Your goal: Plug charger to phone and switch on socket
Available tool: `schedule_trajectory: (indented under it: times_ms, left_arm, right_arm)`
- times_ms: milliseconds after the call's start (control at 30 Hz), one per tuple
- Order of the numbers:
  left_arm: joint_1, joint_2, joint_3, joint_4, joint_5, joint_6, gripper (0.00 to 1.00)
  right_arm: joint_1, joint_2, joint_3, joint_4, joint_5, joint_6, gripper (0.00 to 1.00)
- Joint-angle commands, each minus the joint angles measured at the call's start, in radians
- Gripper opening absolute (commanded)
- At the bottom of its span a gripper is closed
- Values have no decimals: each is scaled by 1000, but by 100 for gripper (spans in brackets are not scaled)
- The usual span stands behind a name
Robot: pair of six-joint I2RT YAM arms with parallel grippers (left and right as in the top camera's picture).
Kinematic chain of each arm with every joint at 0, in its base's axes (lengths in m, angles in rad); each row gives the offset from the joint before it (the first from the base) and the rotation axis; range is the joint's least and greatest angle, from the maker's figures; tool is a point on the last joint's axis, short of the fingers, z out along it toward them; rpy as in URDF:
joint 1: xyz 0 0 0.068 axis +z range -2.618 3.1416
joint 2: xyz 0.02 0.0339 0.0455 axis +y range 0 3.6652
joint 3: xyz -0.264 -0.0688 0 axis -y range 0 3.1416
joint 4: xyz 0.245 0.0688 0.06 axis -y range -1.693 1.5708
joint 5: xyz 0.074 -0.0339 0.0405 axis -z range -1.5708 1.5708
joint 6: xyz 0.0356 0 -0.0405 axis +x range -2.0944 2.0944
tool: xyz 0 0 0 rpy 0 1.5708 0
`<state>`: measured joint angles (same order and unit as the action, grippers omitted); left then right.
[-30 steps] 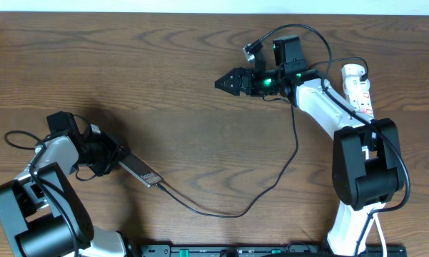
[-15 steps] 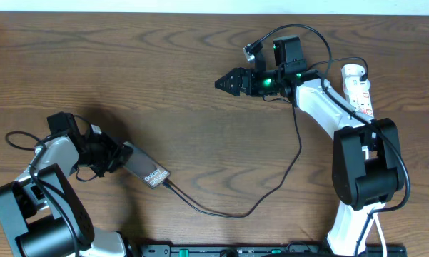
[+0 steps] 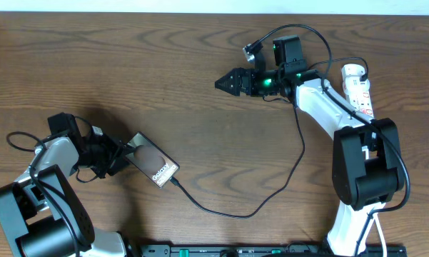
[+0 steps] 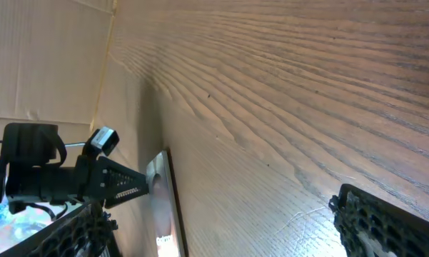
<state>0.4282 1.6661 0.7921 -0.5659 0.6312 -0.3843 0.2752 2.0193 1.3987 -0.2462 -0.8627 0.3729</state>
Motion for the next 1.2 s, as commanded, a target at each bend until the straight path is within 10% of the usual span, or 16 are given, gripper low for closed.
schedule_trajectory:
  times_ms: [0, 233, 600, 933, 1167]
  left_arm:
    - [-3, 5, -14, 10, -47, 18, 47]
    - [-2, -107, 57, 81, 196, 63, 49]
    - [-2, -464, 63, 182, 282, 62, 86]
    - [-2, -494, 63, 179, 282, 58, 86]
    - [-2, -494, 63, 180, 282, 58, 86]
  right_arm:
    - [-9, -18, 7, -2, -3, -23, 99]
    - [-11, -18, 7, -24, -3, -68, 99]
    - [-84, -227, 8, -206, 121, -88, 99]
    - [-249, -713, 8, -439, 1007, -90, 99]
    - [-664, -639, 8, -445, 587, -229, 99]
